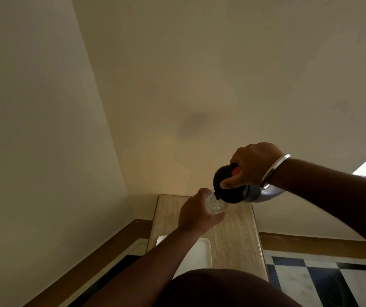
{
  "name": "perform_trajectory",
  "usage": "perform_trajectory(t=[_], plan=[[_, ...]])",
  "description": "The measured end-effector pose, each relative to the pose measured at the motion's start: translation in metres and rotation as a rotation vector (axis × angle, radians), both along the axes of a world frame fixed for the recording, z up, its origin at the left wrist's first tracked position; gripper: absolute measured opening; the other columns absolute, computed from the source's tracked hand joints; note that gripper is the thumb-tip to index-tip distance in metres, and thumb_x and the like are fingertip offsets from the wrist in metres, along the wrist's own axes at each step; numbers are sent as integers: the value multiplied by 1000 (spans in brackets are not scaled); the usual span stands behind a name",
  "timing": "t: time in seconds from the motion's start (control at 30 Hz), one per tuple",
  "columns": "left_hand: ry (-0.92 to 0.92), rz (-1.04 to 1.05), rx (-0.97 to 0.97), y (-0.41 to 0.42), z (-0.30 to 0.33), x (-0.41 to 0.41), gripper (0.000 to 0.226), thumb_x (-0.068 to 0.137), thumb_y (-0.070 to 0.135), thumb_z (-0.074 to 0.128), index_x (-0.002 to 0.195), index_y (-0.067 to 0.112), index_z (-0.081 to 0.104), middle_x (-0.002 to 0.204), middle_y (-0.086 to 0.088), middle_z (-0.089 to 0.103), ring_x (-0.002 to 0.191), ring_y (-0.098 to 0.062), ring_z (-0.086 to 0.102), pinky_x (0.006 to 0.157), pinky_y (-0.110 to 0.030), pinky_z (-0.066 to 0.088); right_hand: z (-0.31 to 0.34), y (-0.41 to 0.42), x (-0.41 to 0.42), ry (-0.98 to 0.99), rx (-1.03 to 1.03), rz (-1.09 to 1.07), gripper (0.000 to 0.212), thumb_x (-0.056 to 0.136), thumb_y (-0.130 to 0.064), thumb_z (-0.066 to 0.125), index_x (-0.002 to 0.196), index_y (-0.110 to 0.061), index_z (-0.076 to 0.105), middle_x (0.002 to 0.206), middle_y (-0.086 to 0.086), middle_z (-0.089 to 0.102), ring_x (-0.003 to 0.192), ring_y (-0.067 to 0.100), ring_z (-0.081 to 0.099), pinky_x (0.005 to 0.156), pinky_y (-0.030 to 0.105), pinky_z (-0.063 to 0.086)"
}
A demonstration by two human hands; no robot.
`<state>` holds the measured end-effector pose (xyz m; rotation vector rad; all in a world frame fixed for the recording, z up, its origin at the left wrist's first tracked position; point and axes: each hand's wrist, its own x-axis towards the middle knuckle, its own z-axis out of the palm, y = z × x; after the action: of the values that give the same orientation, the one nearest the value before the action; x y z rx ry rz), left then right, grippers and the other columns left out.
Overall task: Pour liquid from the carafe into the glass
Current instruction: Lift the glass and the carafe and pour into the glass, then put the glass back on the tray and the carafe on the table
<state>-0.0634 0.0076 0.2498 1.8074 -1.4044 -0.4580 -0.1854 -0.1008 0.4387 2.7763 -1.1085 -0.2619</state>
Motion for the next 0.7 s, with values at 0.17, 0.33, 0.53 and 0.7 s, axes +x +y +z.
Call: perform_trajectory(t=[0.17, 0.33, 0.53, 0.7], plan=[[18, 27, 0, -2, -4, 6, 73, 59, 68, 73, 118, 35, 47, 105, 12, 68, 91, -9, 64, 73, -31, 57, -20, -17, -25, -211, 258, -250, 79, 56, -91, 53, 88, -23, 76, 79, -4, 75, 73, 14, 67, 72, 34, 59], [60, 45, 15, 2, -15, 13, 77, 59, 64, 79, 120, 26, 52, 102, 6, 68, 88, -12, 63, 69, -27, 55, -64, -18, -57, -554, 468, -536, 72, 49, -81, 65, 60, -11, 72, 51, 0, 65, 53, 19, 60, 57, 34, 50], [61, 23, 95, 14, -46, 17, 77, 58, 53, 86, 119, 20, 54, 117, -1, 51, 95, -18, 56, 72, -33, 54, -138, -3, -85, -952, 544, -901, 91, 38, -81, 69, 71, 4, 71, 58, 18, 69, 47, 19, 63, 48, 28, 52], [54, 25, 226, 30, -83, 19, 77, 59, 51, 86, 122, 21, 53, 121, -2, 49, 97, -20, 58, 72, -31, 55, -201, 19, -96, -1193, 525, -1143, 60, 49, -71, 78, 66, -13, 72, 58, -2, 70, 62, 17, 70, 51, 24, 51]])
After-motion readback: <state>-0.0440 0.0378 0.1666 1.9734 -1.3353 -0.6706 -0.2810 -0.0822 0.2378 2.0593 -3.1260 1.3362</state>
